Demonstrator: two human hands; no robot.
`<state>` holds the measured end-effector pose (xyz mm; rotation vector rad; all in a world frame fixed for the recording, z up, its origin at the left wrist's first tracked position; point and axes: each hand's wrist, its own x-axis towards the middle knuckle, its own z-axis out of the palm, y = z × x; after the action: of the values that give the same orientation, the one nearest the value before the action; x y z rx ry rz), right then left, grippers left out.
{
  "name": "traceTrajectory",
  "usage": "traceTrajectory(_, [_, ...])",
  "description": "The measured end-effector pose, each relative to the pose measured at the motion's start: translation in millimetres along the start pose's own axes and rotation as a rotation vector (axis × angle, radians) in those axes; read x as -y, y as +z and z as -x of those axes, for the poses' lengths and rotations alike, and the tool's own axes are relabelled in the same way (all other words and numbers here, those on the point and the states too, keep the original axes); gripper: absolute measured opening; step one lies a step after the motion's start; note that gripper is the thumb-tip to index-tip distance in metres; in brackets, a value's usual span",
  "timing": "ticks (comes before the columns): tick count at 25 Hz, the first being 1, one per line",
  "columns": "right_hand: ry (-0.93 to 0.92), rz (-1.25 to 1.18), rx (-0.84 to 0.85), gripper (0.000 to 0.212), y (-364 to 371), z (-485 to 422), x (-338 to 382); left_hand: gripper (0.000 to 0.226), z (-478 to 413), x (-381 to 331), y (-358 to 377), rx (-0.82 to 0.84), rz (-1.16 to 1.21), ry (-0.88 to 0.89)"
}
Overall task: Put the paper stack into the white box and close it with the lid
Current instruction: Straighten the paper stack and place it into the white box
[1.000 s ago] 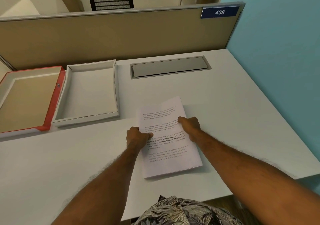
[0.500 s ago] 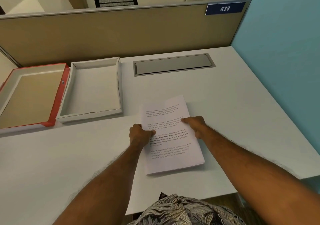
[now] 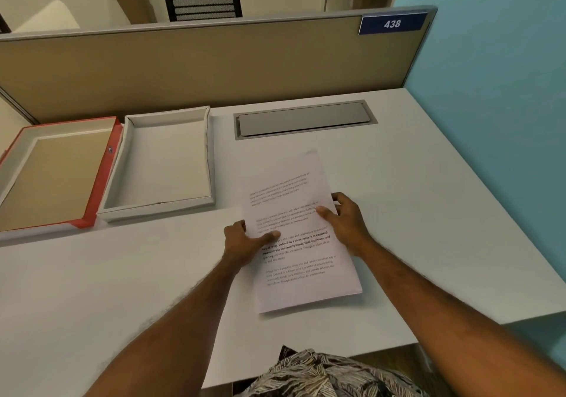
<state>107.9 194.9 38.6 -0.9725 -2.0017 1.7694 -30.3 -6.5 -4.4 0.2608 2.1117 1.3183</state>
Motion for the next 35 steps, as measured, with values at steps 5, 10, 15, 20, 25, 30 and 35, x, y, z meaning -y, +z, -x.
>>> traceTrajectory(5, [-0.018, -0.101, 0.015, 0.029, -10.8, 8.5, 17.0, 0.068, 6.5, -20.3, -8.6, 0.127, 0.229, 0.062])
traceTrajectory(10, [-0.053, 0.008, -0.003, 0.03, -19.7, 5.2, 28.3, 0.049, 16.7, -47.6, -1.7, -0.051, 0.156, 0.228])
traceTrajectory(15, [-0.214, -0.004, -0.059, 0.023, -18.6, 2.0, 47.2, 0.041, 23.7, -73.8, -1.2, -0.193, 0.136, 0.498])
traceTrajectory(20, [-0.257, -0.021, -0.051, 0.028, -17.3, -3.2, 46.0, 0.039, 28.0, -75.4, 5.9, -0.24, 0.131, 0.559])
traceTrajectory(25, [-0.289, 0.033, -0.072, 0.034, -17.0, 3.6, 40.6, 0.042, 33.6, -65.1, 9.7, -0.266, 0.126, 0.557])
traceTrajectory(30, [-0.433, -0.063, -0.227, 0.045, -13.3, 7.9, 92.0, 0.044, 43.7, -120.0, -3.7, -0.371, 0.267, 0.663])
traceTrajectory(35, [-0.395, -0.021, -0.49, 0.038, 1.3, -0.1, 133.9, 0.042, 44.9, -168.5, -0.5, -0.641, 0.357, 0.409])
